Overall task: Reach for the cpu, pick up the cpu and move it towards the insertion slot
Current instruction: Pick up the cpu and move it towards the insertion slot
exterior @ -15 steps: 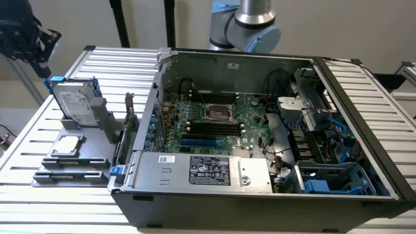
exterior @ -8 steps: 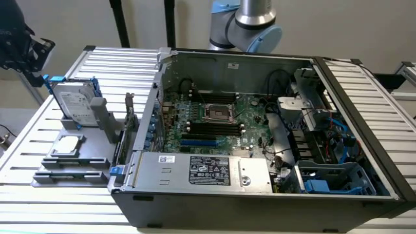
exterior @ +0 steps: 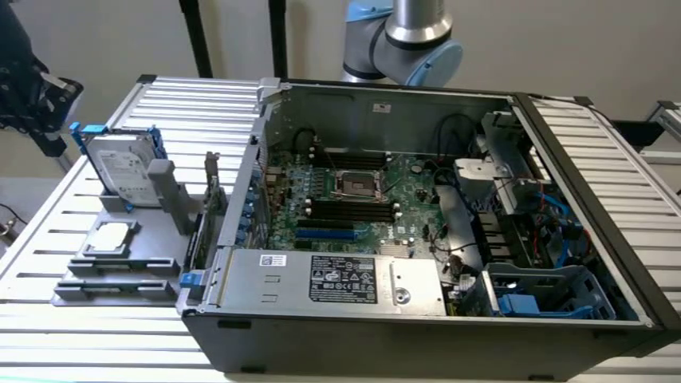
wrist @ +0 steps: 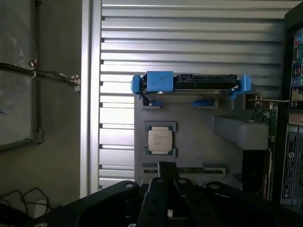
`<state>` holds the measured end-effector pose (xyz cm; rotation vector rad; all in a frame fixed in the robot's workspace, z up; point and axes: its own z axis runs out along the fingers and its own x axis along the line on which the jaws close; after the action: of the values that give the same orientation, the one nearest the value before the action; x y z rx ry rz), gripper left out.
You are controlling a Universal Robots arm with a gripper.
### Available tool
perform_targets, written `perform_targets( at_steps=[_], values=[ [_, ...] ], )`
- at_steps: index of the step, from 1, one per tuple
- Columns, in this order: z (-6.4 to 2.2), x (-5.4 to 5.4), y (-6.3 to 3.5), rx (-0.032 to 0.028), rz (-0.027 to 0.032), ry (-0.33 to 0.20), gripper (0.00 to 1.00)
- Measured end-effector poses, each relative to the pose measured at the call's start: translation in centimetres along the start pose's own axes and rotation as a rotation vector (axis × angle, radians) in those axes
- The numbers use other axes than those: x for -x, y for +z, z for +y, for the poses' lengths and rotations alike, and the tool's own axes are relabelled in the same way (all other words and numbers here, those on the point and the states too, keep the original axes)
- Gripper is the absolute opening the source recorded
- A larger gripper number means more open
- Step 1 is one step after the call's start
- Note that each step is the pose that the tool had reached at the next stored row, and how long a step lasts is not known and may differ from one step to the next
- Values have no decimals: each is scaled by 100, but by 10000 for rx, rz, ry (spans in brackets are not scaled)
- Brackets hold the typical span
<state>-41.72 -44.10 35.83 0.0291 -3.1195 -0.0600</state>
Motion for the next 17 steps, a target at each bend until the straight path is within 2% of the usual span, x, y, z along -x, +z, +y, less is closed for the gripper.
perform_targets(
  at_steps=[5, 7, 8, 11, 12, 14, 15, 16, 17],
  values=[
    [-1, 0, 1, -2, 4, 1, 12],
    [-1, 0, 1, -2, 3, 0, 24],
    [-1, -1, 2, -1, 2, -1, 24],
    [-1, -12, 3, -1, 1, -11, 42],
    [-1, -17, 3, -2, 3, -23, 42],
    [-1, -25, 10, -2, 3, -61, 53],
    [-1, -28, 16, -4, 5, -84, 53],
    [-2, -30, 26, -8, 7, -113, 60],
    [-2, -32, 41, -10, 4, -153, 60]
  ],
)
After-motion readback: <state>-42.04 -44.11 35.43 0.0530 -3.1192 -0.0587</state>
